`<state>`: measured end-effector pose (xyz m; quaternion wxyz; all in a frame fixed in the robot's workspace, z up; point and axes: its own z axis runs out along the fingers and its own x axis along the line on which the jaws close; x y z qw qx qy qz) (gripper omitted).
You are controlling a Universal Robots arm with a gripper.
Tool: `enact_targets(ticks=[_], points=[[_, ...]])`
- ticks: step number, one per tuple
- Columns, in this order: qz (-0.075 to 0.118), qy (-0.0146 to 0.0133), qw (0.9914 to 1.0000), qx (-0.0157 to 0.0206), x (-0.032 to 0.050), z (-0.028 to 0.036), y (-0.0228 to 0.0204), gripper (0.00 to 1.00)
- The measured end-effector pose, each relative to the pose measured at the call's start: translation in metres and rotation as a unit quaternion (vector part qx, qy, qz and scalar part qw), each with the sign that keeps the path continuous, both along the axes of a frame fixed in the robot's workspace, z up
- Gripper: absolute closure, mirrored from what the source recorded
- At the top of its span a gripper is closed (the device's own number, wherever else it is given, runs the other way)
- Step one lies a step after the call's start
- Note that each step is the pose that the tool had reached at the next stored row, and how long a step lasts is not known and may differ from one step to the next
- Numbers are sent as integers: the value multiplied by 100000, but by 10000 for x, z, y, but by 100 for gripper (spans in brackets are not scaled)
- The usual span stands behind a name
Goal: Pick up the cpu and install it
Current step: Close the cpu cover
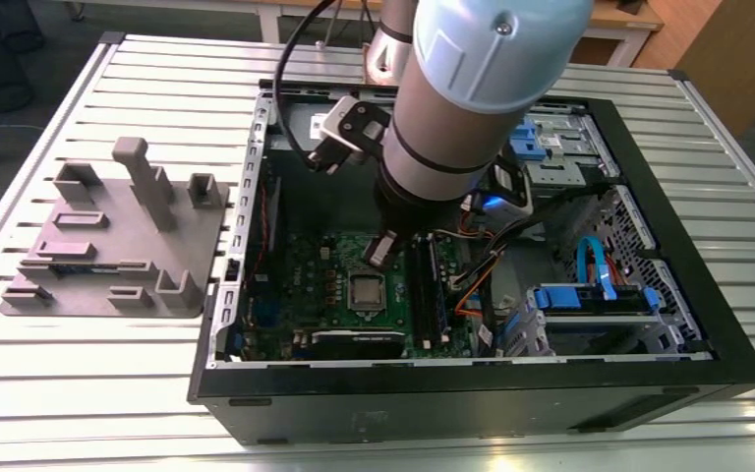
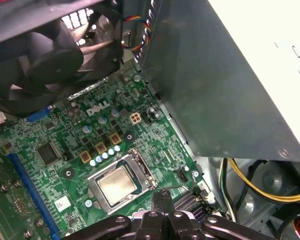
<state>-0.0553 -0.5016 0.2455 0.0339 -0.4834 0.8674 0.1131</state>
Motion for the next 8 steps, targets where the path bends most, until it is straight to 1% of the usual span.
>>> enact_targets(ticks=[4,8], points=[[43,2,100000,0,-52,0,-3,90],[57,0,100000,1,-72,-1,-3,90]])
